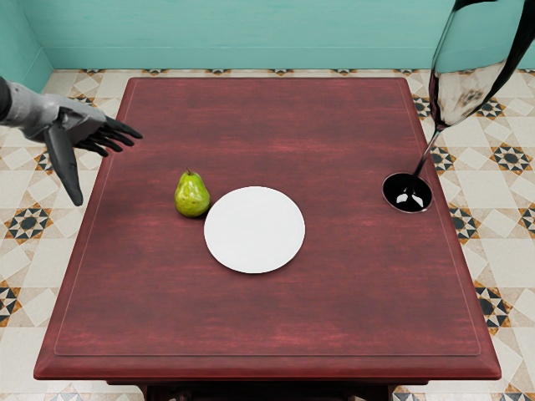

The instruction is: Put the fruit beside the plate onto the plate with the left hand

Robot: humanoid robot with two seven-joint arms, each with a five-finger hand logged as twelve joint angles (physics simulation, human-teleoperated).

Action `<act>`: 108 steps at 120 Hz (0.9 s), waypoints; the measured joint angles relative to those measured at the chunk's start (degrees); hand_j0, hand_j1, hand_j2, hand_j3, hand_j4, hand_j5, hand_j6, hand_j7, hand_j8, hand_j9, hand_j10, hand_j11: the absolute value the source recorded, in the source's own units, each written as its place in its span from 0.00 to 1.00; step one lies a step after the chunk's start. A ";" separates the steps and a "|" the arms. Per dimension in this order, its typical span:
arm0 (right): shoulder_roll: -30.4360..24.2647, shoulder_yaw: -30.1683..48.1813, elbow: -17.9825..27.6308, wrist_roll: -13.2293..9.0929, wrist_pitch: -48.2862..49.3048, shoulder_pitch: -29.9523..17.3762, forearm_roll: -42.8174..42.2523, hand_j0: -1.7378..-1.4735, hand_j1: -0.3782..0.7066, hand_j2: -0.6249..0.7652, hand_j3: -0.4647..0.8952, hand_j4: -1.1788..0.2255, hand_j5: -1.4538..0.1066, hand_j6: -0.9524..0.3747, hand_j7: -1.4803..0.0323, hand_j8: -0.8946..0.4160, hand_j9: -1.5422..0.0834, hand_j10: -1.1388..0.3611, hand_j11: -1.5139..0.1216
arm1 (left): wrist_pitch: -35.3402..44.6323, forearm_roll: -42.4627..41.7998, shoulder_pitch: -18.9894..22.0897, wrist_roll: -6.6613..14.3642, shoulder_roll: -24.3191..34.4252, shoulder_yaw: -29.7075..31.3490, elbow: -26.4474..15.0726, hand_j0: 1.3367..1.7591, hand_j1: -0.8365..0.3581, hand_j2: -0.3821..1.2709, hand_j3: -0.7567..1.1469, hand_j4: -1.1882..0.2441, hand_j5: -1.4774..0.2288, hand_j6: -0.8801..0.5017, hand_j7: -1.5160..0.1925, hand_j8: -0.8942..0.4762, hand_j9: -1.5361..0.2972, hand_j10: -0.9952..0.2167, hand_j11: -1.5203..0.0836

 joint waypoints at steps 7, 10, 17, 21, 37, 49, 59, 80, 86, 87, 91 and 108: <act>0.00 0.02 0.04 0.00 0.05 0.07 0.00 0.30 0.03 0.45 0.34 0.84 0.93 0.72 0.98 0.68 0.95 0.76 0.93 | 0.00 0.02 0.00 0.00 0.01 -0.02 0.04 0.76 0.97 0.23 0.40 0.81 0.85 0.62 0.87 0.63 0.82 0.80 0.93; 0.00 0.02 0.02 0.00 0.06 0.09 0.00 0.30 0.03 0.45 0.34 0.84 0.93 0.72 0.98 0.68 0.95 0.76 0.93 | 0.00 0.02 0.00 0.00 -0.03 -0.03 0.05 0.76 0.97 0.23 0.40 0.81 0.85 0.62 0.87 0.63 0.82 0.80 0.93; 0.00 -0.03 -0.03 0.00 0.00 -0.23 0.01 0.30 0.03 0.45 0.34 0.84 0.93 0.72 0.98 0.68 0.95 0.76 0.93 | 0.00 0.03 0.10 0.00 -0.07 -0.04 0.08 0.76 0.97 0.23 0.40 0.81 0.85 0.62 0.87 0.63 0.82 0.80 0.93; 0.00 -0.06 -0.02 0.00 -0.01 -0.57 -0.02 0.30 0.03 0.45 0.34 0.84 0.93 0.72 0.98 0.68 0.95 0.76 0.93 | 0.00 0.03 0.85 0.01 -0.07 -0.07 0.14 0.76 0.97 0.23 0.40 0.81 0.85 0.62 0.87 0.63 0.82 0.80 0.93; 0.00 -0.14 -0.04 0.00 -0.01 -1.19 -0.06 0.30 0.03 0.45 0.34 0.84 0.93 0.72 0.98 0.68 0.95 0.76 0.93 | 0.00 0.04 1.32 0.01 -0.07 -0.67 1.11 0.76 0.97 0.23 0.40 0.81 0.85 0.62 0.87 0.63 0.82 0.80 0.93; 0.00 -0.16 -0.03 0.00 -0.02 -1.35 -0.07 0.30 0.03 0.45 0.34 0.84 0.93 0.72 0.98 0.68 0.95 0.76 0.93 | 0.00 0.05 1.32 0.03 -0.03 -0.82 1.39 0.76 0.97 0.23 0.40 0.81 0.85 0.62 0.87 0.63 0.82 0.80 0.93; 0.00 -0.16 -0.02 0.00 -0.02 -1.41 -0.07 0.30 0.03 0.45 0.34 0.84 0.93 0.72 0.98 0.68 0.95 0.76 0.93 | 0.00 0.41 1.29 0.07 -0.23 -0.90 1.51 0.76 0.97 0.23 0.40 0.81 0.85 0.62 0.87 0.63 0.82 0.80 0.93; 0.00 -0.17 -0.02 0.00 -0.02 -1.44 -0.07 0.30 0.03 0.45 0.34 0.84 0.93 0.72 0.98 0.68 0.95 0.76 0.93 | 0.00 1.88 -7.51 0.05 -9.20 1.49 -0.13 0.76 0.97 0.23 0.40 0.81 0.85 0.62 0.87 0.63 0.82 0.80 0.93; 0.00 -0.16 -0.02 0.00 -0.02 -1.45 -0.07 0.30 0.03 0.45 0.34 0.84 0.93 0.72 0.98 0.68 0.95 0.76 0.93 | 1.37 -0.83 -11.08 0.06 -14.92 5.81 -3.16 0.76 0.97 0.23 0.40 0.81 0.85 0.62 0.87 0.63 0.82 0.80 0.93; 0.00 -0.17 -0.02 0.00 -0.02 -1.45 -0.07 0.30 0.03 0.45 0.34 0.84 0.93 0.72 0.98 0.68 0.95 0.76 0.93 | 1.90 -1.42 -11.24 0.06 -15.84 6.47 -3.60 0.76 0.97 0.23 0.40 0.81 0.85 0.62 0.87 0.63 0.82 0.80 0.93; 0.00 -0.17 -0.02 0.00 -0.02 -1.45 -0.08 0.30 0.03 0.45 0.34 0.84 0.93 0.72 0.98 0.68 0.95 0.76 0.93 | 4.94 -3.44 -11.43 0.08 -19.30 8.73 -5.13 0.76 0.97 0.23 0.40 0.81 0.85 0.62 0.87 0.63 0.82 0.80 0.93; 0.00 -0.17 -0.02 0.00 -0.02 -1.45 -0.08 0.30 0.03 0.45 0.34 0.84 0.93 0.72 0.98 0.68 0.95 0.76 0.93 | 26.94 -7.34 -8.76 2.84 -25.70 11.78 -10.70 0.76 0.97 0.23 0.40 0.81 0.85 0.62 0.87 0.63 0.82 0.80 0.93</act>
